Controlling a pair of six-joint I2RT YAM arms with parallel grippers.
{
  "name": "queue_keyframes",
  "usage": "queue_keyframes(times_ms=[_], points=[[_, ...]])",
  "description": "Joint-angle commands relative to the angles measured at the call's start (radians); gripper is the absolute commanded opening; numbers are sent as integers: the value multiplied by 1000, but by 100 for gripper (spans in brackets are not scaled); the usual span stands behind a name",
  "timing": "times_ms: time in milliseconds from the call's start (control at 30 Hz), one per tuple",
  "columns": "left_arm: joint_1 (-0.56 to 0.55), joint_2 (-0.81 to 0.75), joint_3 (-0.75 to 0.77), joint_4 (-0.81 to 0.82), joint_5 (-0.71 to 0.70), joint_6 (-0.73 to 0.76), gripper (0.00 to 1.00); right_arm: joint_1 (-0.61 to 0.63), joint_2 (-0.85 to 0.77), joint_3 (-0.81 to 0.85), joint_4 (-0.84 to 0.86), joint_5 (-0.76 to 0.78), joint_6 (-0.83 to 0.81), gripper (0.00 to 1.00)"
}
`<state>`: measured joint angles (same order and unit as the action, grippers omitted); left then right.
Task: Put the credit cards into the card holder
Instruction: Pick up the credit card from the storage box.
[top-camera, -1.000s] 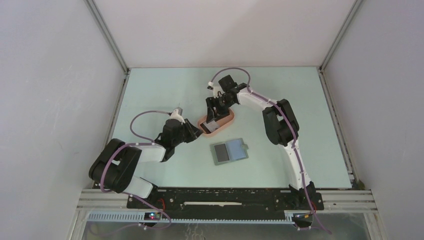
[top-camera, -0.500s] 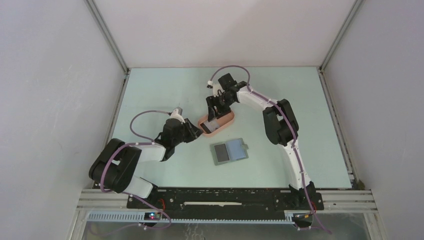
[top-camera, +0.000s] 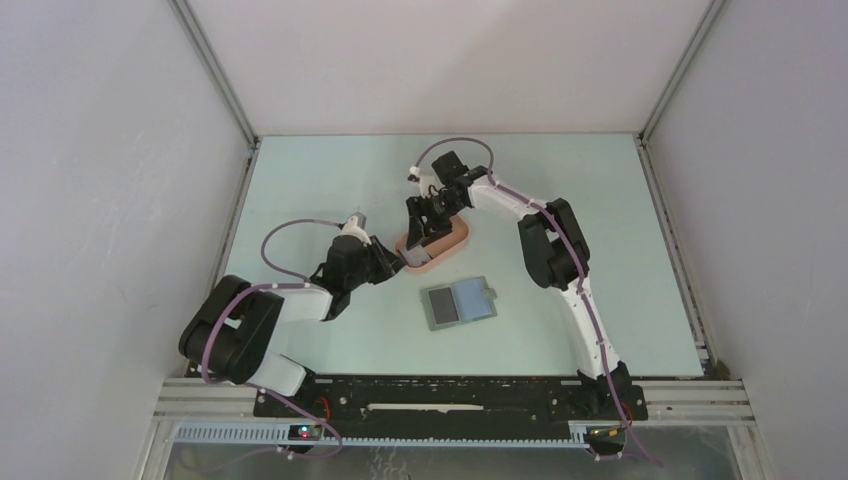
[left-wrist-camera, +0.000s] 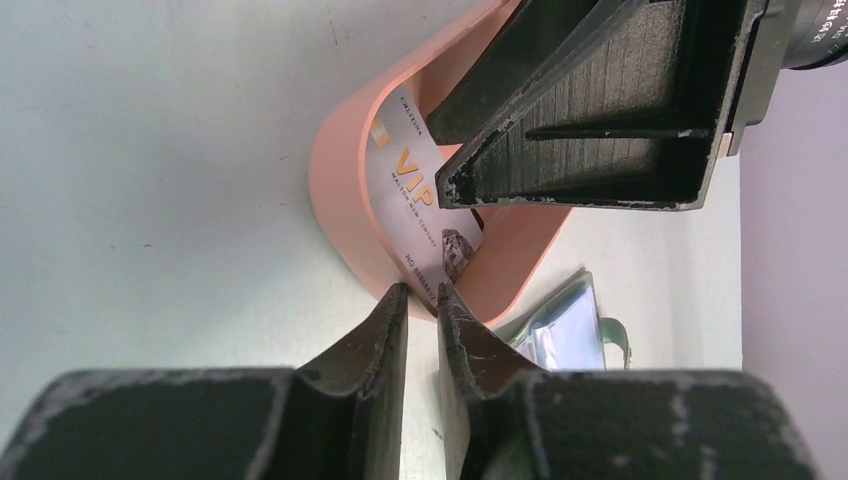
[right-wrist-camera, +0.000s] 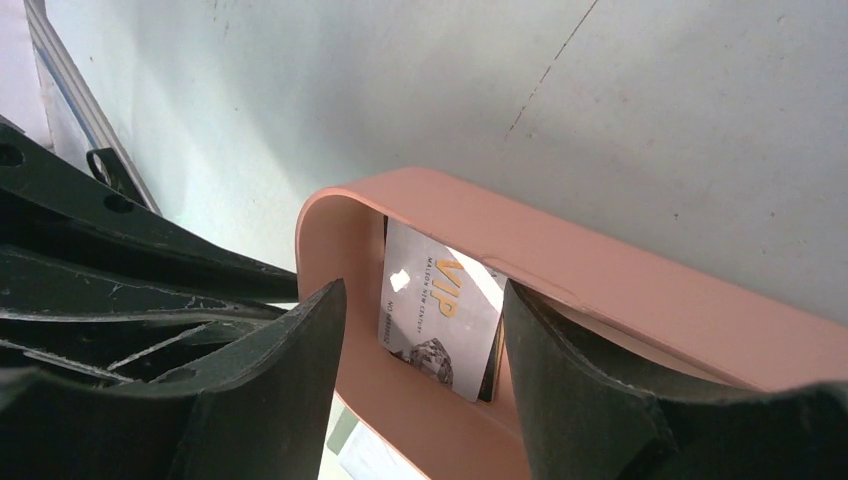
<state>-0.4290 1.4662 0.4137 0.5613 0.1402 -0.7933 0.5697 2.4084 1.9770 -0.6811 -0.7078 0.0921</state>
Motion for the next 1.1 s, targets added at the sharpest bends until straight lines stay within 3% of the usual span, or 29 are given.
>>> queue_keyframes(times_ms=[0, 533, 733, 1067], points=[[1, 16, 40, 0, -12, 32, 20, 18, 32, -21, -10, -80, 64, 67], [19, -27, 15, 79, 44, 17, 20, -20, 20, -102, 138, -342, 256, 65], [28, -21, 2, 115, 69, 0, 22, -21, 15, -94, 112, -289, 224, 65], [46, -36, -5, 103, 64, 22, 23, -55, -108, 3, -26, -131, -39, 66]])
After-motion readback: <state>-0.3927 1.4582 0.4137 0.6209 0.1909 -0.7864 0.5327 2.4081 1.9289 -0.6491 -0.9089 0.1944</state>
